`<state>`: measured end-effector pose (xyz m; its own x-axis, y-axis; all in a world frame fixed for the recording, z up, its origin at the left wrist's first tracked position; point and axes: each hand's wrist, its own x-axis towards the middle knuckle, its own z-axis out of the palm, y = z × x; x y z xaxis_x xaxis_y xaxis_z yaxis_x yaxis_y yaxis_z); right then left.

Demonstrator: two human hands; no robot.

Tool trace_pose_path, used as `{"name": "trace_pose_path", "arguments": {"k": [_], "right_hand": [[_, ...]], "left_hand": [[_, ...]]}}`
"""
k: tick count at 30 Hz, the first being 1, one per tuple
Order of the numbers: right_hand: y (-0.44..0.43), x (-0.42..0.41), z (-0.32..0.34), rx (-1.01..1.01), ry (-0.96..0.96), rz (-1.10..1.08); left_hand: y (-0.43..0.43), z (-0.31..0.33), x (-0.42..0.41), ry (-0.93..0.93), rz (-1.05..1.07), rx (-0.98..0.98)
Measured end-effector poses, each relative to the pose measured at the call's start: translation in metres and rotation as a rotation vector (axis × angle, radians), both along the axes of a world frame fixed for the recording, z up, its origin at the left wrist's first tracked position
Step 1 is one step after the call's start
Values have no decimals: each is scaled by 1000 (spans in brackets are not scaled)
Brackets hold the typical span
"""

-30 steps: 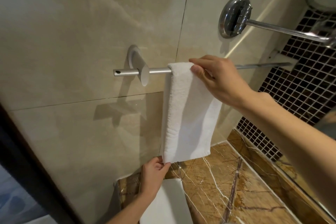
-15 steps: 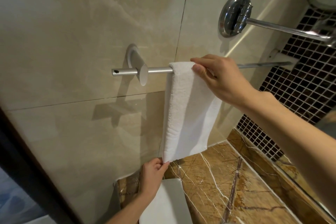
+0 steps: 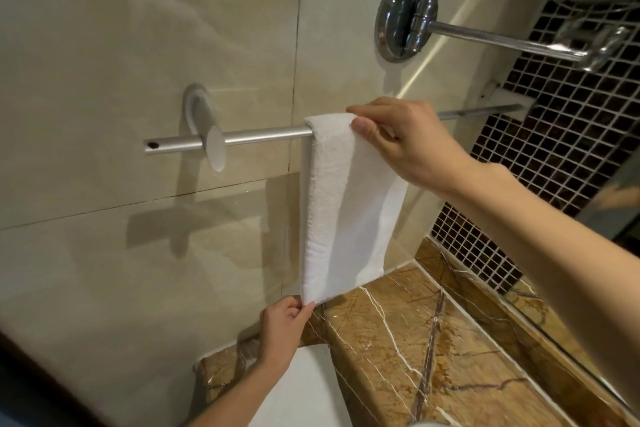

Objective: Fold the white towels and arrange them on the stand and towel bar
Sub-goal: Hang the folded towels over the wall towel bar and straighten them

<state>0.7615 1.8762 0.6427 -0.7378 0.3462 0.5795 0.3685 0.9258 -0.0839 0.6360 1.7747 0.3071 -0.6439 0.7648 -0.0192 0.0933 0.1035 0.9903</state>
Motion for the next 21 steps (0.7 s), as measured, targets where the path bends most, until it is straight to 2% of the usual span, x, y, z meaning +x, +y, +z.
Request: {"name": "trace_pose_path", "arguments": {"k": [21], "right_hand": [[77,69,-5,-39,106,-74]], "left_hand": [[104,-9,51,182,-123,58]]}}
